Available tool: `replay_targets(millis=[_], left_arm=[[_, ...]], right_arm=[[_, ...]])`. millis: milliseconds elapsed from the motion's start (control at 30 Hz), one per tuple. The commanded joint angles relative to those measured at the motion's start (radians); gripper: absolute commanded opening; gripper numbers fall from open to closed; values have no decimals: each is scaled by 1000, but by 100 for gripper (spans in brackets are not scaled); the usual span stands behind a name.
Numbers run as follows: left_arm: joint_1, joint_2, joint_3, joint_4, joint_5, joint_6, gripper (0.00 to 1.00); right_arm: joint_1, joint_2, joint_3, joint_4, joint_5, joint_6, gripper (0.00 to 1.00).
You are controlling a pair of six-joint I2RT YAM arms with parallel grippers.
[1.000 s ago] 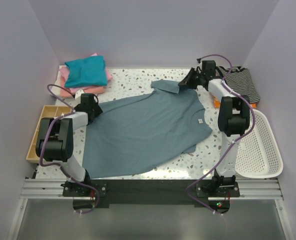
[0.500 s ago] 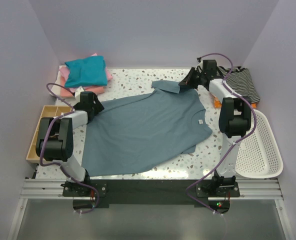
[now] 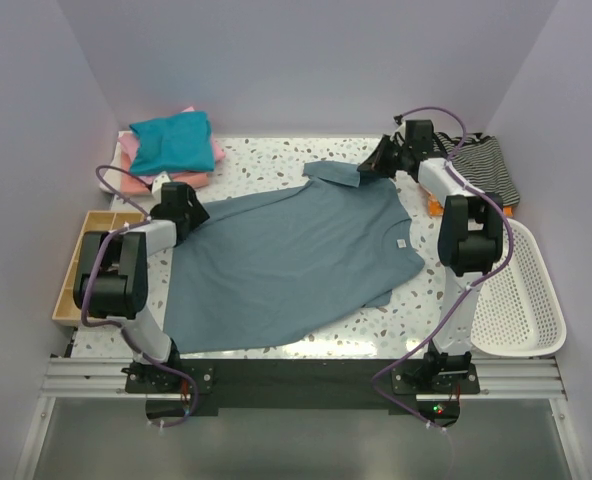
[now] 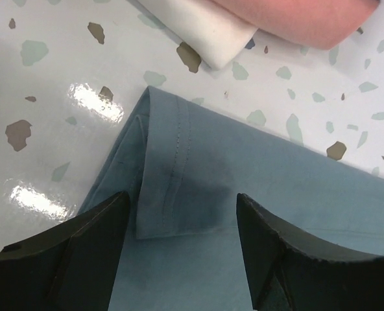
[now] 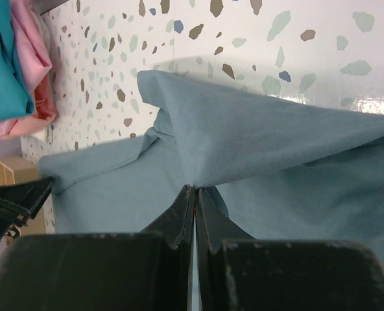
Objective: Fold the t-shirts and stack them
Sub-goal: Grap the side of the flattened tshirt furthest away from the robot with both arms
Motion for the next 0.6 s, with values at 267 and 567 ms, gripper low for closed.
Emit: replay_targets(millis=[267,567], left_arm=[[7,47,29,113,2,10,57],[7,41,32,104,14,13,11]], right_arm=[[4,-60,-15,-9,-18,-37,0],[2,-63,-27,-12,-9,-37,0]])
